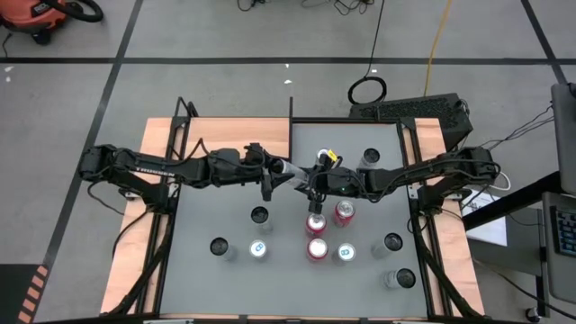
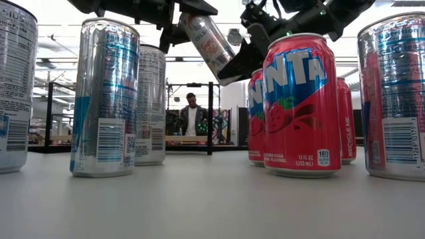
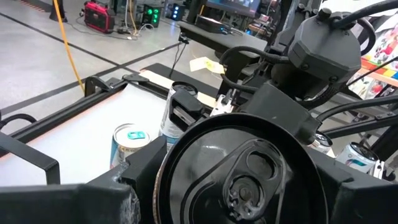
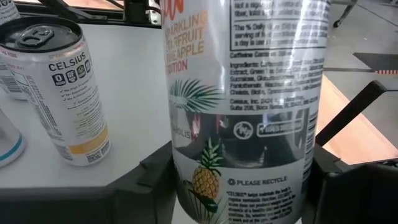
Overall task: Place canned beverage on shelf
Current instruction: Put the top left white-yellow soda can on the shelf
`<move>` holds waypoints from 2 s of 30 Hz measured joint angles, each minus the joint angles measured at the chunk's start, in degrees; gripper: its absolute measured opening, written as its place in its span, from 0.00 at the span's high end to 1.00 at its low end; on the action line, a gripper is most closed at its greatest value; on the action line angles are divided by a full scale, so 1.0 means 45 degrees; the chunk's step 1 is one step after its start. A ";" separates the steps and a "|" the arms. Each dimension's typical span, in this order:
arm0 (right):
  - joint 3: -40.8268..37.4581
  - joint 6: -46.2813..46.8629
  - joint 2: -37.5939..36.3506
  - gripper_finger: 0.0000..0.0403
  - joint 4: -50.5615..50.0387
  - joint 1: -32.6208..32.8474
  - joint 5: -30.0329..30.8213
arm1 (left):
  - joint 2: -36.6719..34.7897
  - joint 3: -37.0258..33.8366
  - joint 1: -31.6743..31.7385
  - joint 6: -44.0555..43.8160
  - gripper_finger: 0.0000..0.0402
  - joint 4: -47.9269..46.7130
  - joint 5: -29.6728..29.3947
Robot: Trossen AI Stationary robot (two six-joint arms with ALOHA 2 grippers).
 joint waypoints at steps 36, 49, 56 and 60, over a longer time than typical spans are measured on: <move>0.0000 -0.0063 -0.0243 0.54 0.1947 -0.0578 -0.4169 | -0.2135 0.0015 -0.0504 0.4095 0.10 -0.1445 0.1413; 0.0000 -0.0221 -0.0194 0.54 0.2605 -0.0578 -0.4772 | -0.2123 0.0010 -0.0679 0.5165 0.10 -0.1323 0.1417; 0.0000 -0.0216 -0.0194 0.53 0.2618 -0.0566 -0.4974 | -0.2154 0.0010 -0.0975 0.5669 0.21 -0.1327 0.1116; 0.0000 -0.0206 -0.0194 0.53 0.2613 -0.0573 -0.4923 | -0.2186 0.0008 -0.0986 0.5827 0.31 -0.1389 0.0724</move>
